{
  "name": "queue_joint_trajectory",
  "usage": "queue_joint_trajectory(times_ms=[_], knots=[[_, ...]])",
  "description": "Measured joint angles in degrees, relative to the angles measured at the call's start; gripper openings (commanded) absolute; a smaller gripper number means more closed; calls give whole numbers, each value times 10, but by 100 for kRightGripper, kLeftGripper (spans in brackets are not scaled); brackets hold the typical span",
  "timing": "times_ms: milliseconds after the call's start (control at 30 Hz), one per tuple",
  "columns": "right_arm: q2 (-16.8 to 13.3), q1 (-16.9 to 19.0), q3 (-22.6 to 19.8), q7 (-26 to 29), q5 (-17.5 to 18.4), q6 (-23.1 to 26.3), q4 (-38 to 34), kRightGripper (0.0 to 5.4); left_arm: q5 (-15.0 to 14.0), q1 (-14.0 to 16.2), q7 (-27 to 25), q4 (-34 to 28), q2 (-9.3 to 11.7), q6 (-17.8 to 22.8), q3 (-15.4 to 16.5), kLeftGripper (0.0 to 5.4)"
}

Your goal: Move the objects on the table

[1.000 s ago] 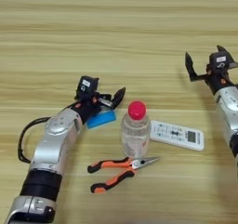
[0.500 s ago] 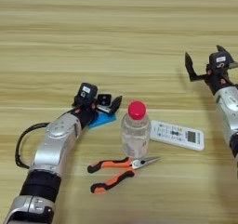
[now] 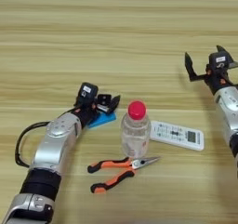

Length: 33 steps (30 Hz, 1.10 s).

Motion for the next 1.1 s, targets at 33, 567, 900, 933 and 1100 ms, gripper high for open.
queue_joint_trajectory(times_ms=[33,567,900,933,1100], knots=[[0,0,0,0,0,0,0,540,1,-1,0,1,1,-1,-1,394],[0,0,0,0,0,0,-10,540,23,6,-1,-10,17,5,-27,277],[5,1,0,1,1,0,-20,540,21,39,-3,-59,18,32,-31,238],[6,1,0,1,1,0,-20,540,21,39,-2,-59,18,32,-31,238],[8,1,0,1,1,0,-20,540,21,41,-3,-62,18,32,-31,238]])
